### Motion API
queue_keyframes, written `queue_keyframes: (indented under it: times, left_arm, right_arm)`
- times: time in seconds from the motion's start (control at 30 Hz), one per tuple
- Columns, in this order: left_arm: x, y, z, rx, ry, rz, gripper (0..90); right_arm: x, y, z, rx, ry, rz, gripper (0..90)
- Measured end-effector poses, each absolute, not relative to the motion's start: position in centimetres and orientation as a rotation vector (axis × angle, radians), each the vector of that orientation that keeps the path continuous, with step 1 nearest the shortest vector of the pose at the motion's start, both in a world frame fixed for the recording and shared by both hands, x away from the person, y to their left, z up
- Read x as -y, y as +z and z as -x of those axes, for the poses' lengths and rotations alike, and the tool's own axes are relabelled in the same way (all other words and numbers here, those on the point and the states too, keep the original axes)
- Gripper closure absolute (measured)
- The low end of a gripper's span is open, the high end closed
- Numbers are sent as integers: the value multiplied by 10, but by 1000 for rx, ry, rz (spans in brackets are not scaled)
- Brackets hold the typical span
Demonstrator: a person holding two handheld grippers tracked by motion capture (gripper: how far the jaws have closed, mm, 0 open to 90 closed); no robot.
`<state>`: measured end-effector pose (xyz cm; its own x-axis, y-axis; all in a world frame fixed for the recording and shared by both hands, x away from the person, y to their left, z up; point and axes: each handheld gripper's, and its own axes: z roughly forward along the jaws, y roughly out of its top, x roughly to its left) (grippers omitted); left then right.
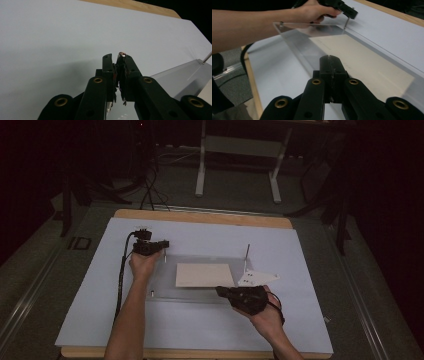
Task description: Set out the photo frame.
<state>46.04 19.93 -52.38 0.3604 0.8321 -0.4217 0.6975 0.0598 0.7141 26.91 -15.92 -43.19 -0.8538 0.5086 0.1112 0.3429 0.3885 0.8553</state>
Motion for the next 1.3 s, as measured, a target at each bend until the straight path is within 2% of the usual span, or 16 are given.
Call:
queue_keyframes:
  times: [0.27,0.57,1.0,1.13,1.3]
  left_arm:
    - [-198,-523,-462,-1387,176,-1680,831]
    - [-199,-523,-464,-1391,161,-1688,830]
    - [-199,-523,-466,-1406,149,-1676,810]
    - [-202,-521,-465,-1406,142,-1666,787]
    - [-203,-513,-459,-1382,201,-1703,704]
  right_arm:
    - [150,-459,-249,-2506,1431,-727,900]
    - [143,-484,-253,-2449,1339,-801,900]
    - [148,-476,-261,-2313,1396,-846,900]
    - [147,-475,-262,-2303,1403,-845,900]
    - [147,-474,-264,-2301,1405,-845,900]
